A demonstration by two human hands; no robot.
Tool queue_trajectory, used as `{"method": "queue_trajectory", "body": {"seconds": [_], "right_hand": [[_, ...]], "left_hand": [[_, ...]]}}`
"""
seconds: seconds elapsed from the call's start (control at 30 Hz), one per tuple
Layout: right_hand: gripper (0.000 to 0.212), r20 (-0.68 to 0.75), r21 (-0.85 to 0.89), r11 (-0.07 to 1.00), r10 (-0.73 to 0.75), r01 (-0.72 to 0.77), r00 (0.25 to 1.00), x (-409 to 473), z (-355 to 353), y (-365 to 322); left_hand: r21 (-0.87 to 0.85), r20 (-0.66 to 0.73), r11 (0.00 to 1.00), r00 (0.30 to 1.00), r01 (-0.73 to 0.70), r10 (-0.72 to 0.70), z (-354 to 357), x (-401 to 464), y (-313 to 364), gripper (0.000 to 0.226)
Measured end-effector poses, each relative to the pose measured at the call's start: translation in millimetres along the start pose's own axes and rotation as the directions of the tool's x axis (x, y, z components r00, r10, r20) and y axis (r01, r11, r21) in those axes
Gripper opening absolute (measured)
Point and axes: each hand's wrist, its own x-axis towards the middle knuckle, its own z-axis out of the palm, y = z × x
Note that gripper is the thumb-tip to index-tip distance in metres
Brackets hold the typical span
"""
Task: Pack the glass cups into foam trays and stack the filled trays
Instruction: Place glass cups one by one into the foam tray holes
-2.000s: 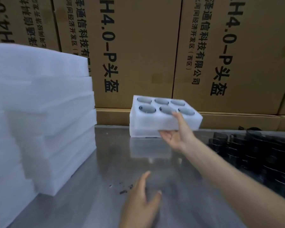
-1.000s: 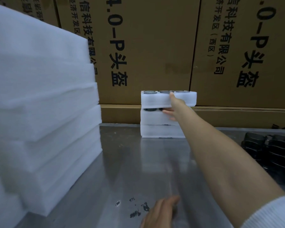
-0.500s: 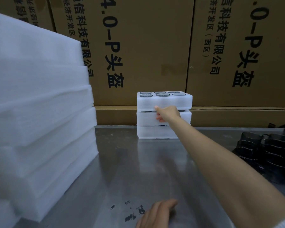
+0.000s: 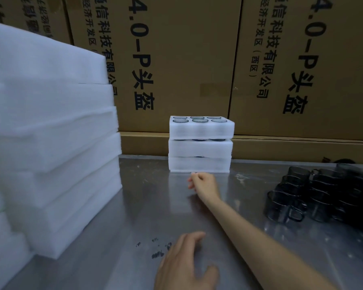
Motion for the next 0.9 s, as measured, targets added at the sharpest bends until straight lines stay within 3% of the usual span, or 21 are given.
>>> {"method": "queue_trajectory", "body": {"seconds": [0.1,0.23,0.5,0.7,0.9], "right_hand": [[0.034,0.017,-0.007,0.997,-0.071,0.071,0.997,-46.4,-13.5,6.1],[0.034,-0.020,-0.040,0.998,-0.052,0.051,0.998,-104.3,-32.8,2.5],[0.033,-0.088,-0.084,0.996,-0.049,0.041,0.995,-213.9,-69.6,-8.7],[0.035,-0.084,-0.105,0.992,-0.078,0.069,0.993,-273.7,-88.4,-12.4],[0.033,0.006,-0.237,0.963,-0.133,0.130,0.991,-311.5,-101.8,-13.1]], "left_hand": [[-0.046,-0.033,0.999,0.999,-0.002,0.000,6.0,1.6,-6.0,0.043],[-0.144,-0.078,0.989,0.996,0.041,-0.053,11.2,3.9,-7.6,0.042],[-0.145,-0.139,0.985,0.984,0.090,-0.110,4.2,-26.8,8.9,0.039],[-0.127,-0.052,0.990,0.997,-0.055,0.048,7.5,-92.7,26.2,0.030],[0.229,0.121,0.912,0.939,-0.341,0.321,-0.3,-150.1,40.8,0.031]]}}
